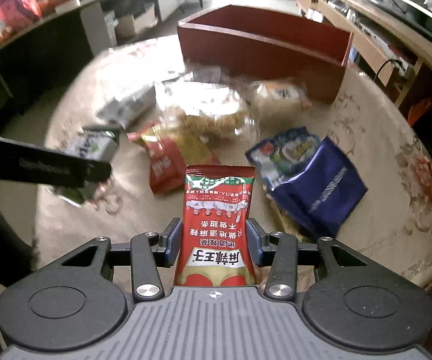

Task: Organize snacks
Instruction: 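Carry both packets over the red box and open both tools to drop them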

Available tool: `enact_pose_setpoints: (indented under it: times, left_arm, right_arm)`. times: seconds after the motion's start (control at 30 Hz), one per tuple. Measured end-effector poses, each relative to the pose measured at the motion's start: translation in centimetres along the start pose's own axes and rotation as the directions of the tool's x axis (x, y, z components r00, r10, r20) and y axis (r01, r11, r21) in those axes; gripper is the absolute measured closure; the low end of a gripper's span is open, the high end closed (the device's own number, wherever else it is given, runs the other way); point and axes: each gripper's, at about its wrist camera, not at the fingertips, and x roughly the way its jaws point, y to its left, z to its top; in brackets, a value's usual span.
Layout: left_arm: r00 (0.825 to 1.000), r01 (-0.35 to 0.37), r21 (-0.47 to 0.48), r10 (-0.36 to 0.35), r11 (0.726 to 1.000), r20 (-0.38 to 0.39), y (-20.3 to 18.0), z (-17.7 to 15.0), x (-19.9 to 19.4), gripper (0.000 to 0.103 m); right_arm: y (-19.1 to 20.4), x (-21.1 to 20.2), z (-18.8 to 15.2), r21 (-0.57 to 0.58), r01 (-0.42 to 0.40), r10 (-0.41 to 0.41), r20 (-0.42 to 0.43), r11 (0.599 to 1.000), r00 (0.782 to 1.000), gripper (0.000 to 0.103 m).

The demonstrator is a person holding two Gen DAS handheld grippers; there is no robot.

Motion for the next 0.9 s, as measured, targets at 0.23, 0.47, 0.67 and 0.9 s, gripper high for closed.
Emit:
enact_pose_setpoints:
  times: [0.23,0.47,0.67,0.9]
  left_arm:
    - [0.998,0.068,-0.023,-0.068,0.997,0.008,0.4,0.1,-0.6,0.044]
    - [0.99,0.121,-0.017,-0.12,0.992,0.078,-0.8,1.6,-2.9,0.044]
    - [0.982,0.123,-0.001,-0.122,0.992,0.145,-2.4,5.8,-3.7,0.043]
    - [0.976,0.12,-0.002,-0.117,0.993,0.186,-4.4,11.8,-1.7,0.044]
  right_arm:
    - [0.3,0.1,0.0,0.032,0.001,-0.001,-0.009,0.999,1.0,0.051]
    - [1.0,-2.2,0.4,0.056,-0.001,-0.002,0.044,0.998,0.999,0.051]
    - [0.3,-4.0,4.3,0.066,-0.029,0.018,0.163,0.997,0.986,0.051]
    - [-3.0,-2.4,9.3,0.13,-0.026,-0.003,0.222,0.991,0.975,0.051]
